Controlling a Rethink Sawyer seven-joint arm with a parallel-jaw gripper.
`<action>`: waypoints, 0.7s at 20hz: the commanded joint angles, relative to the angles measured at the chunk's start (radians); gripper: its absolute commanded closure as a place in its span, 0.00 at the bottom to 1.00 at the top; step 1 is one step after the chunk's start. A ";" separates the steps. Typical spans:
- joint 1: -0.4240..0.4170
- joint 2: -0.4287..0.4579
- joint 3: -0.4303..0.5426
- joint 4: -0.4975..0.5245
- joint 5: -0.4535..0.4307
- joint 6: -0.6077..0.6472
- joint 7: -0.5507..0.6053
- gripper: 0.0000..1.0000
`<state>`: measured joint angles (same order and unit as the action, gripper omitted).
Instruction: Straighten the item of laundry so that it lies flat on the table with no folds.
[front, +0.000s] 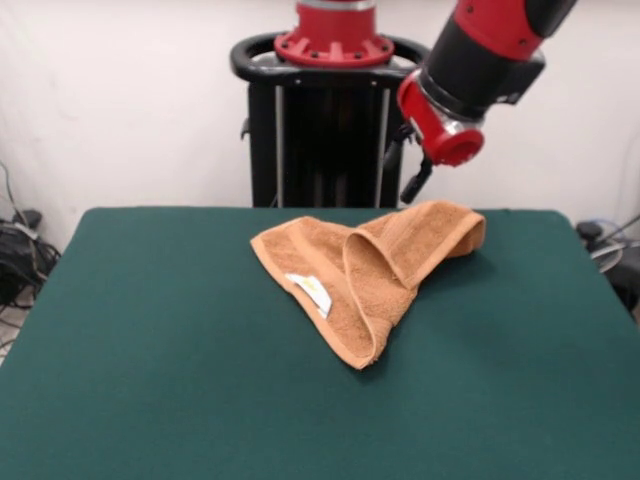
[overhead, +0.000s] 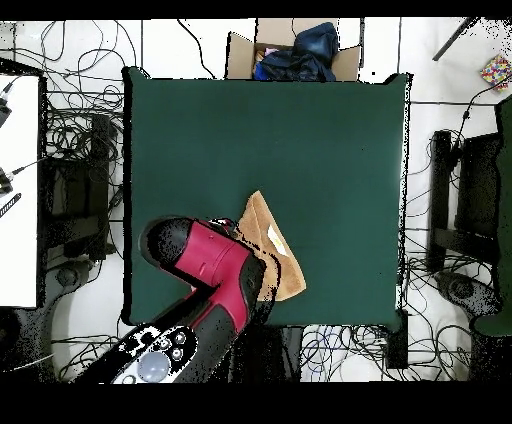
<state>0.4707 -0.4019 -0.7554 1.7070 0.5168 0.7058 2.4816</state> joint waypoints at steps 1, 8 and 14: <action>-0.043 0.022 0.099 -0.008 0.021 0.001 0.211 0.00; -0.091 -0.109 0.113 0.157 -0.036 -0.080 0.049 0.00; -0.163 -0.183 0.192 0.306 -0.055 -0.237 -0.024 0.00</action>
<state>0.3719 -0.5211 -0.7498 1.8263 0.5072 0.6076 2.4816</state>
